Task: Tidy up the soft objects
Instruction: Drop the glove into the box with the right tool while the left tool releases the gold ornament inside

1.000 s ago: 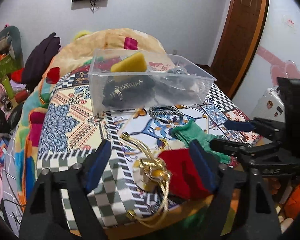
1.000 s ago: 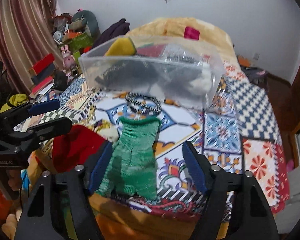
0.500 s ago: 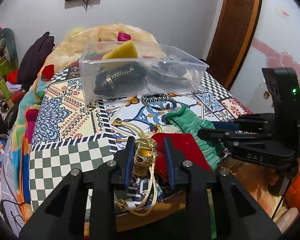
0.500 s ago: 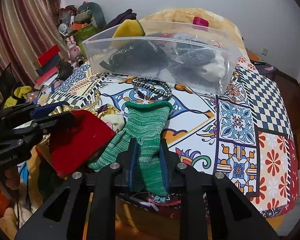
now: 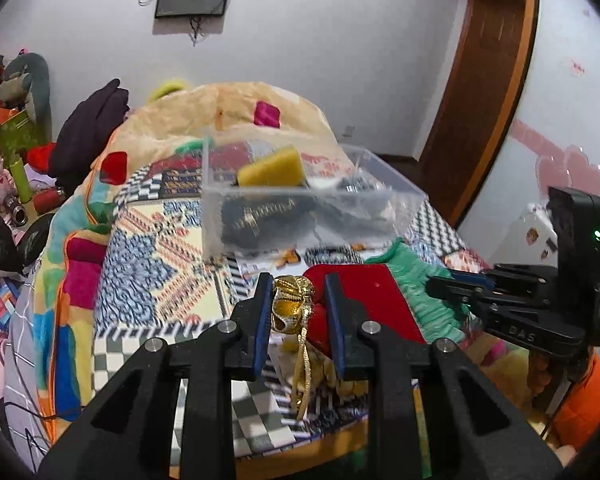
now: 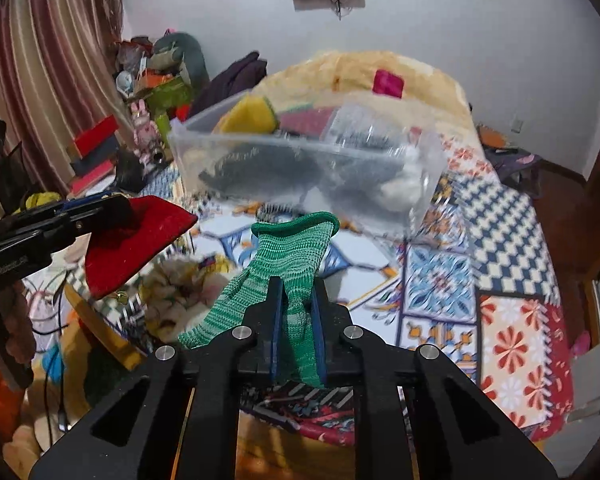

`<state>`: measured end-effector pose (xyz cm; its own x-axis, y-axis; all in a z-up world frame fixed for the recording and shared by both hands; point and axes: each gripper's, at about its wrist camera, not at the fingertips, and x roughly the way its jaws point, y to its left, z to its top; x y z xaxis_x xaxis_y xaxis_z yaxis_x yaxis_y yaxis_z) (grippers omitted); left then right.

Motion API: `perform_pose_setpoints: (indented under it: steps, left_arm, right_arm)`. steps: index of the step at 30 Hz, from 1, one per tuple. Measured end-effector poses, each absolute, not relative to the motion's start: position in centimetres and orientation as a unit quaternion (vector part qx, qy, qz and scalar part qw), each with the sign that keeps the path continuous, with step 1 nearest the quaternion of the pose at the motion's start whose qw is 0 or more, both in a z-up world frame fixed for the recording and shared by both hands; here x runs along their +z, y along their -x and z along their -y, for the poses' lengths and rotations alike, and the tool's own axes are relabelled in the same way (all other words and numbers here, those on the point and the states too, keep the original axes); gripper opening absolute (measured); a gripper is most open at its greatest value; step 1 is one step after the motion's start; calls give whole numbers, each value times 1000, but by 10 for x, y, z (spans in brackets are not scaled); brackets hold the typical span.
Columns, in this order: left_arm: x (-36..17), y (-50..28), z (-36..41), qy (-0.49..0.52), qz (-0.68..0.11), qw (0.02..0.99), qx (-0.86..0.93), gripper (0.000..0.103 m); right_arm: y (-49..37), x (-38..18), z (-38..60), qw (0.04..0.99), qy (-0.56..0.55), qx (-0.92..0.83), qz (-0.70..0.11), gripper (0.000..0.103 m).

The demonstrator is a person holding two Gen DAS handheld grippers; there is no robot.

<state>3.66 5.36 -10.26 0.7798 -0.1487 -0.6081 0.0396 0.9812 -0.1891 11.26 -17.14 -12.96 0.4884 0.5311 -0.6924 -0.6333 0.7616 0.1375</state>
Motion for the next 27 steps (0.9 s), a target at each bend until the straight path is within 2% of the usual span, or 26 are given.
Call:
perform_pose_setpoints:
  steps: [13, 27]
  left_arm:
    - [-49, -75, -68, 80, -252, 964, -8, 25]
    - [-35, -155, -70, 74, -238, 968, 32, 25]
  right_arm:
    - [-143, -66, 176, 903, 40, 316, -288, 12]
    - [-192, -53, 142, 921, 34, 283, -264, 12]
